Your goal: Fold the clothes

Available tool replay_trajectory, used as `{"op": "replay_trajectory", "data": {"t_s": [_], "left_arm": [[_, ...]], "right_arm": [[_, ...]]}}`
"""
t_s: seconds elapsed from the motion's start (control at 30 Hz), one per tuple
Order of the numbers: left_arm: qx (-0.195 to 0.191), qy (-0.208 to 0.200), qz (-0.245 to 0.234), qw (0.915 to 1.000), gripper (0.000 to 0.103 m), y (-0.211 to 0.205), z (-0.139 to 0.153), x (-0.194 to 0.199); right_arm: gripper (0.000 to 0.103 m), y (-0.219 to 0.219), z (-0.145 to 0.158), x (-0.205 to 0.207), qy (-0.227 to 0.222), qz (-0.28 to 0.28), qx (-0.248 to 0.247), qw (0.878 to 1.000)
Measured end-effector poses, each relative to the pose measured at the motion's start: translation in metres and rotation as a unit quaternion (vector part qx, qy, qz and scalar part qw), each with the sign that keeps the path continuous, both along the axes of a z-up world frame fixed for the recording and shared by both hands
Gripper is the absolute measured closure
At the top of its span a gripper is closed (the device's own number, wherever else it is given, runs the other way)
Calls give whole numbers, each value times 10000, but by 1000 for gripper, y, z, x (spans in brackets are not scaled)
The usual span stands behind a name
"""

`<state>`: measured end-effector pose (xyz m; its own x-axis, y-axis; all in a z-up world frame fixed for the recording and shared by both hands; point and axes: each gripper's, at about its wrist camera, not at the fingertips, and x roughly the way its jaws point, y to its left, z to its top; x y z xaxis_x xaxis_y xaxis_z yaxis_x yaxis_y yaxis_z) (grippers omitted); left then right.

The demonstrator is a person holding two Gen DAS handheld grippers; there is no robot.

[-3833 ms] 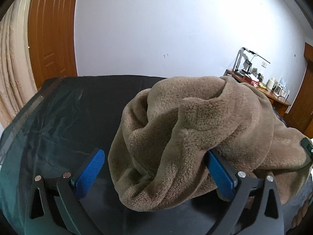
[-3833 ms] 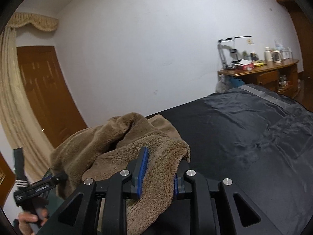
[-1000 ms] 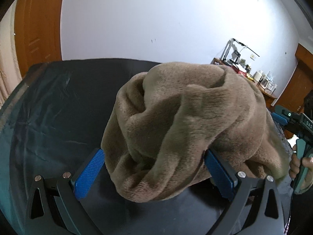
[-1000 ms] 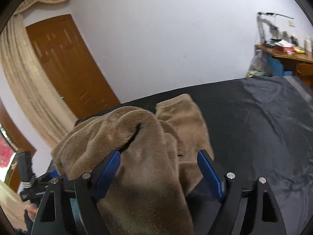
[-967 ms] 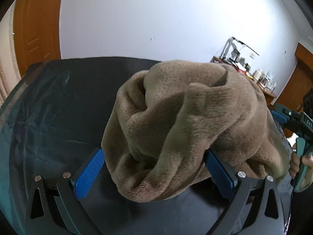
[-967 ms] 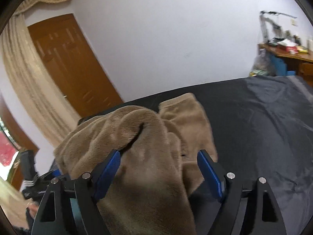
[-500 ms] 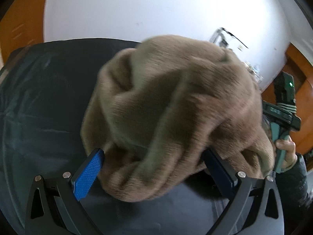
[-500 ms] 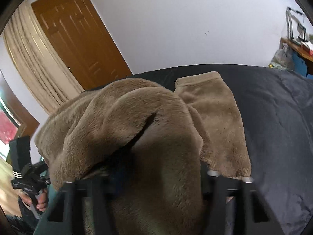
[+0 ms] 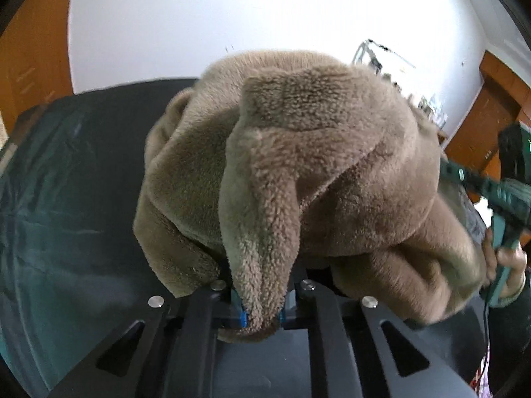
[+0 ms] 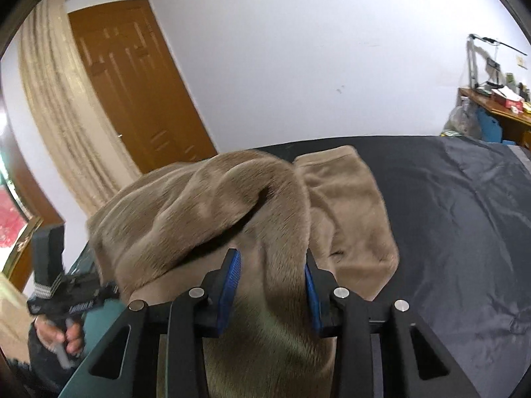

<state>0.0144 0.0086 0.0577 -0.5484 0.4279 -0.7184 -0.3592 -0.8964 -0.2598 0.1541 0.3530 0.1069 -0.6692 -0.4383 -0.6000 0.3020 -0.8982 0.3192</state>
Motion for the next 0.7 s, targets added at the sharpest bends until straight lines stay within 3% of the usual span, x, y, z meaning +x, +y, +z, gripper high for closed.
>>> {"op": "replay_trajectory", "data": {"t_s": [0.2,0.27,0.37,0.53,0.7], "left_arm": [[192,755,533,9955,91,-32,52,23],[201,932,627,9935,91,-42,64,31],[180,1066,686,9918,91,-55,74,41],[99,1272,773,9888,91,-78,87,59],[10,1217,932,9882,91,-99,75,72]], "right_arm": [[59,3,4,16,53,107,-201,9997],[50,5,7,21,75,153,-273,9995],[37,4,15,28,195,180,-249,9993],[36,8,23,27,268,128,-375,9989],[36,5,11,-3,-166,10,-698,9974]]}}
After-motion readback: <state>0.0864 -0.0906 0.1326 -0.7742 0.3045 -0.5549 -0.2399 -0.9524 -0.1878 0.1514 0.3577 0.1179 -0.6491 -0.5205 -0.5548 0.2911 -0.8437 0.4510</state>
